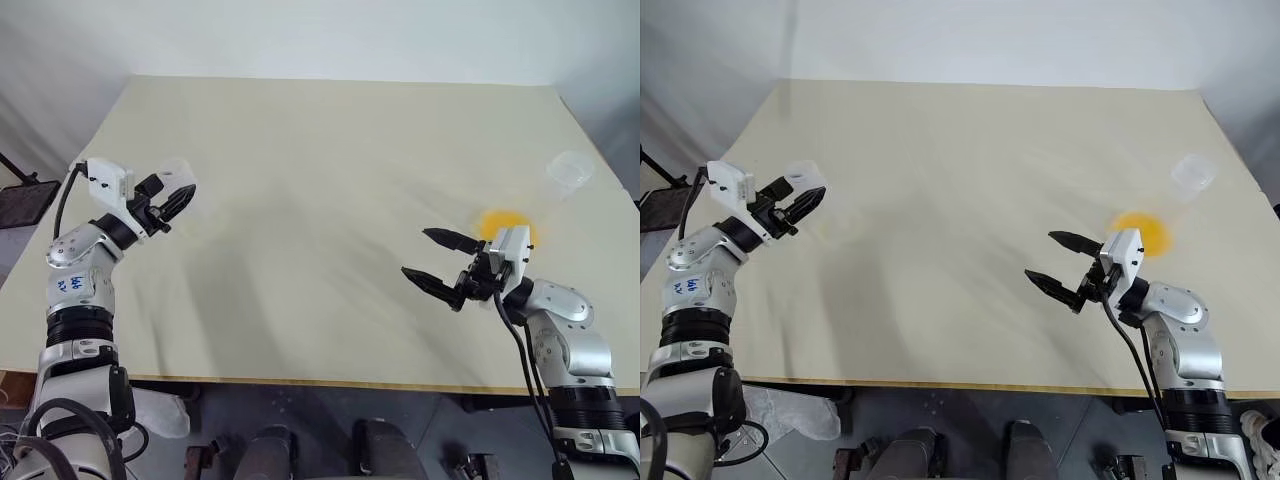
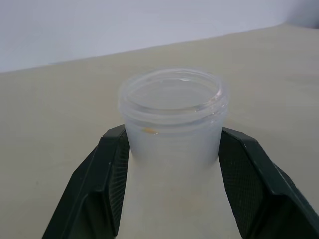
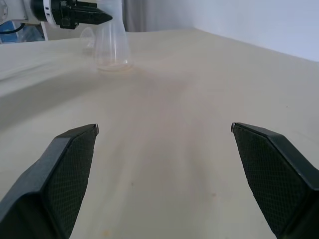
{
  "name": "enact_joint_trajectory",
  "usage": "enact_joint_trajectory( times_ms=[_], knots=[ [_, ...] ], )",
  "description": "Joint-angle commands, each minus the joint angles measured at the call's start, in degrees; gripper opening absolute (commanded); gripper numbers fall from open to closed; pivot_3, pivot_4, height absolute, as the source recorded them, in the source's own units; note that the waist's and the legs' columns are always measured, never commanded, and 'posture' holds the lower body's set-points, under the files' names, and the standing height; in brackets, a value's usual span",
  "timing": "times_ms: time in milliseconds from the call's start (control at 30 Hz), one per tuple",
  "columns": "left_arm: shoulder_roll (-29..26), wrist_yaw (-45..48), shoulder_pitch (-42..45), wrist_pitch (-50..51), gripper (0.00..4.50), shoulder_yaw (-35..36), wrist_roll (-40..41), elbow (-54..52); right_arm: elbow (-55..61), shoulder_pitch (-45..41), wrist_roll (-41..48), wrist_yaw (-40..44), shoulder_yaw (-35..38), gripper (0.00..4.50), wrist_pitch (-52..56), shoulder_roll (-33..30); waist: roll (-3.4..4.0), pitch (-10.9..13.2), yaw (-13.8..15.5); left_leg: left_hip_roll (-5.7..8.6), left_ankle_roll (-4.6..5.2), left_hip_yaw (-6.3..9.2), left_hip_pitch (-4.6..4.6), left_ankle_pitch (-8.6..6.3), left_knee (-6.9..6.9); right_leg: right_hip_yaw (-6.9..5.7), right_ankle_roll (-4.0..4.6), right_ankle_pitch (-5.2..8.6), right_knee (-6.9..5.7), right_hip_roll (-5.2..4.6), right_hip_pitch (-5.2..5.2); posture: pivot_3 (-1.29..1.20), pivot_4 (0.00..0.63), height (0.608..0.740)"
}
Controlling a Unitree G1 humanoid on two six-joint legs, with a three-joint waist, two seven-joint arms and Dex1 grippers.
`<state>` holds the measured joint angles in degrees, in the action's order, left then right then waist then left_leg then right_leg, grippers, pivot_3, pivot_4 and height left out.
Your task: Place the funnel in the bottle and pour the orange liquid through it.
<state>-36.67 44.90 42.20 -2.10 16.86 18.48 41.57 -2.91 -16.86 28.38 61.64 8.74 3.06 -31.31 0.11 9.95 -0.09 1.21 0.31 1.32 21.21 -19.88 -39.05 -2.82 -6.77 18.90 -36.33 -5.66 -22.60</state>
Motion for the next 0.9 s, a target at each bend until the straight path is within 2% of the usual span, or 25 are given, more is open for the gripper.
enact_joint_trajectory(
  times_ms=[33, 200, 367, 567, 900],
  knots=[
    [-0.1, 2.5, 0.8, -1.6, 2.34, 0.5, 1.1, -1.7, 2.1, -0.5, 0.4, -0.5, 0.2, 4.5, 0.0, 0.0, 0.0, 0.0, 0.0, 0.0, 0.0, 0.0, 0.0, 0.0, 0.0, 0.0, 0.0, 0.0, -0.01, 0.0, 0.0, 0.0, 0.15, 0.74],
    [0.0, 7.0, 0.8, 1.6, 2.34, -0.3, 3.3, -7.8, 1.6, -0.5, 0.6, -0.4, 0.6, 4.5, -0.1, -0.1, -0.03, 0.0, 0.0, 0.01, 0.0, 0.0, 0.0, 0.0, -0.01, -0.02, 0.0, 0.0, -0.08, 0.0, -0.02, 0.0, 0.15, 0.74],
    [2.1, 11.5, 1.2, 9.7, 2.34, -5.8, 4.9, -18.1, 1.8, 0.7, 2.5, 3.0, 1.3, 4.5, 1.8, -2.1, -0.04, 0.0, 0.2, 0.08, 0.03, 0.08, 0.02, -0.01, -0.06, -0.02, 0.0, 0.0, -0.15, -0.03, -0.01, 0.0, 0.15, 0.74],
    [9.0, 14.9, 3.6, 13.2, 2.34, -13.7, 4.4, -23.7, 3.3, 3.0, 5.8, 6.2, 3.9, 4.5, 5.2, -5.9, -0.07, 0.0, 0.2, 0.09, 0.07, 0.07, 0.03, -0.01, -0.09, -0.01, -0.01, 0.0, -0.12, 0.0, 0.02, 0.0, 0.15, 0.74],
    [22.0, 17.0, 9.8, 9.3, 2.34, -24.1, -0.5, -19.4, 7.6, 10.8, 8.5, 5.3, 11.2, 4.5, 7.4, -9.8, -0.11, 0.1, 1.0, 0.11, 0.11, -0.07, 0.03, -0.01, -0.1, 0.01, -0.03, -0.02, -0.09, 0.08, 0.02, 0.0, 0.15, 0.74]
  ],
)
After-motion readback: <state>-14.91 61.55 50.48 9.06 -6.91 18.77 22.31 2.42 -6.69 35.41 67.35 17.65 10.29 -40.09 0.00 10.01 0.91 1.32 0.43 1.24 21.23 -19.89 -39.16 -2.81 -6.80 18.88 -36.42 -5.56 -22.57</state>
